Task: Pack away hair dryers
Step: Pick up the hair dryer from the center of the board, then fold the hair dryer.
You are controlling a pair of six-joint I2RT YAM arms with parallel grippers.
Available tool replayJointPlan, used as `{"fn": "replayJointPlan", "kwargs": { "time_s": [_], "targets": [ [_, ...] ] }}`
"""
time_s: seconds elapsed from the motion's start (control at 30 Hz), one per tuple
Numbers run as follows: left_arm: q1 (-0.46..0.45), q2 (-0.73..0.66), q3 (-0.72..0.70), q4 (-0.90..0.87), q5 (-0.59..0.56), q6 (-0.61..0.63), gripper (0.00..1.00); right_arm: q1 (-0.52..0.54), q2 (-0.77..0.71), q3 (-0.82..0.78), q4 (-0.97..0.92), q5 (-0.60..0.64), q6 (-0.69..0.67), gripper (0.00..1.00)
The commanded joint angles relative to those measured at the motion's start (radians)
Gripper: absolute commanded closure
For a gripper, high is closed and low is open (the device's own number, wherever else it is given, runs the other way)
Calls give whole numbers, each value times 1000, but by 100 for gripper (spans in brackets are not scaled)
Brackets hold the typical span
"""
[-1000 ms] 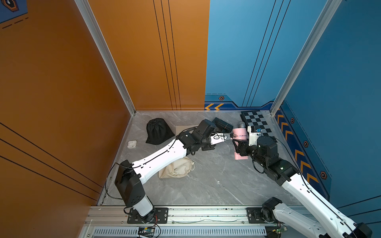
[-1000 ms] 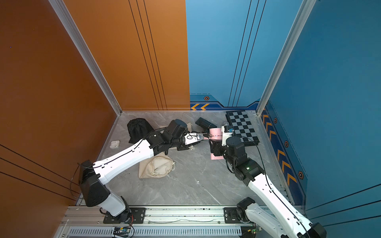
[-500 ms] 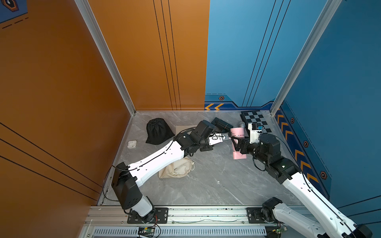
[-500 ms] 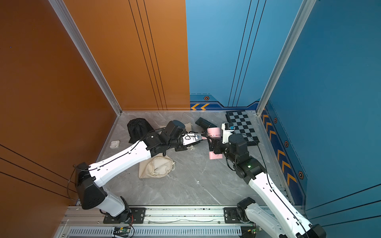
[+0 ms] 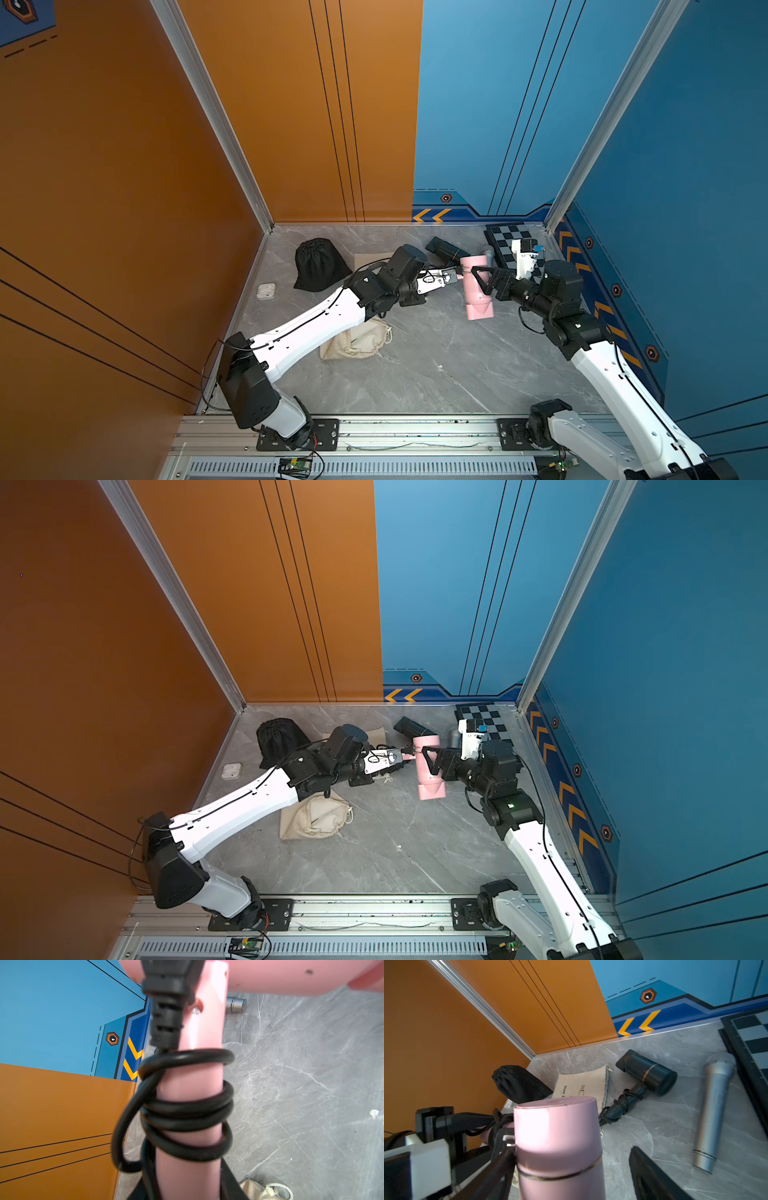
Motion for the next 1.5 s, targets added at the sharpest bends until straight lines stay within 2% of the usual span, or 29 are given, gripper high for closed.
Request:
{"fn": "replayJointPlan", "kwargs": {
  "time_s": [0.0,0.27,0.47,0.77,0.93,1.07,1.2,1.33,1.47],
  "targets": [
    [11,-57,-10,101,17,-46,85,-39,19,-36,155,-196,74,13],
    [52,-76,-1,137,65,-65,85,-79,93,-28,296,-343,148,13],
    [87,-65,27,172,123,-93,84,-69,122,-26,326,-360,155,16],
    [71,-56,41,167,145,-83,85,-68,200,8,473,-399,238,19],
    [65,-68,33,165,140,-83,85,-69,217,15,515,-406,274,31],
    [68,-55,42,170,127,-92,85,-68,204,18,516,-400,287,48],
    [70,-35,47,190,108,-102,85,-64,189,25,515,-383,297,59],
    [72,-18,51,227,83,-146,85,-53,174,30,507,-344,303,61],
    [72,-6,57,277,66,-242,85,-22,147,24,490,-253,283,63]
  ]
}}
